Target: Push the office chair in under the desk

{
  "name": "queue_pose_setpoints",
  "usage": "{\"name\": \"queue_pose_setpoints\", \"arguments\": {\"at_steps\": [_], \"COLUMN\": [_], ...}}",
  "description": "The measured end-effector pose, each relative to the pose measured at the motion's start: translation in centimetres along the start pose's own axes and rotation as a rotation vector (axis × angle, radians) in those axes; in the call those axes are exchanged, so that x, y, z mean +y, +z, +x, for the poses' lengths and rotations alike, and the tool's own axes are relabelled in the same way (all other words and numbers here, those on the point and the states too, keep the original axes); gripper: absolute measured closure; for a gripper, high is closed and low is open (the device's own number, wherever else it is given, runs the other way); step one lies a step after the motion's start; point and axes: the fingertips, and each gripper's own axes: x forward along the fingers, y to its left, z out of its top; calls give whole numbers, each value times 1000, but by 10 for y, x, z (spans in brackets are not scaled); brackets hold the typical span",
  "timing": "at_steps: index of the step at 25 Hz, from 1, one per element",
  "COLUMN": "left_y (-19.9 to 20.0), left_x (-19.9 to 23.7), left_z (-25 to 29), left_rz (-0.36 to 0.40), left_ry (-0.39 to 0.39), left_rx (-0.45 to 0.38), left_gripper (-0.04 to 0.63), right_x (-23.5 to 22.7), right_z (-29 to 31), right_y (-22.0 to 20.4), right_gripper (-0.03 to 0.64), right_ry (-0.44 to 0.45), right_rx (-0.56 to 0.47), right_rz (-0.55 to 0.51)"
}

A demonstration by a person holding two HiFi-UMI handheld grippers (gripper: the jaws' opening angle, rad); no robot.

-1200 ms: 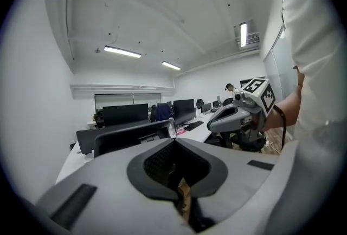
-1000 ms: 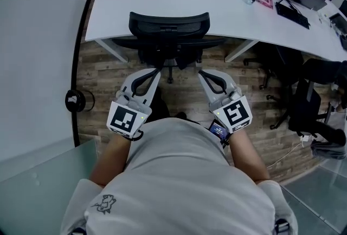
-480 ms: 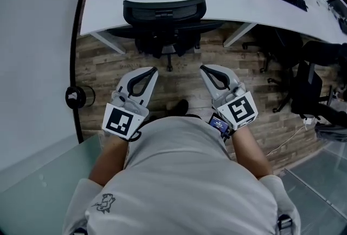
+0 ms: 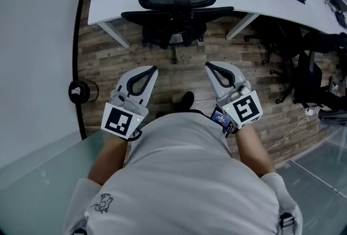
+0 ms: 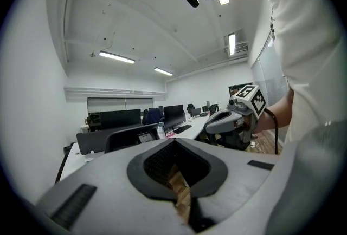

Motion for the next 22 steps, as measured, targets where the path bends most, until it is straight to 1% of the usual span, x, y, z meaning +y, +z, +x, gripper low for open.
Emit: {"name": "queue_pose_setpoints", "arguments": {"at_steps": [2,7,11,20,22], "left_y": [0,-3,-3,-8,-9], "left_x": [-2,-5,-14,-37,-41], "left_z": [-27,-91,-133,-196,-204], "left_rz": [5,0,11,28,31], "left_ry": [1,7,4,-35,-40], "left_rx": [-9,-23,-31,-42,-40], "left_gripper": [597,597,597,597,597], "right_x": [24,84,128,200,210], "right_z": [-2,-11,-19,-37,-40], "right_y": [8,24,33,41,40], "right_gripper": [614,614,614,614,614], "right_ry": [-4,-15,-16,-34,-39], "right_rx": [-20,-15,-21,-23,-20], "right_rz": [-12,-31,-33,-17,-10]}}
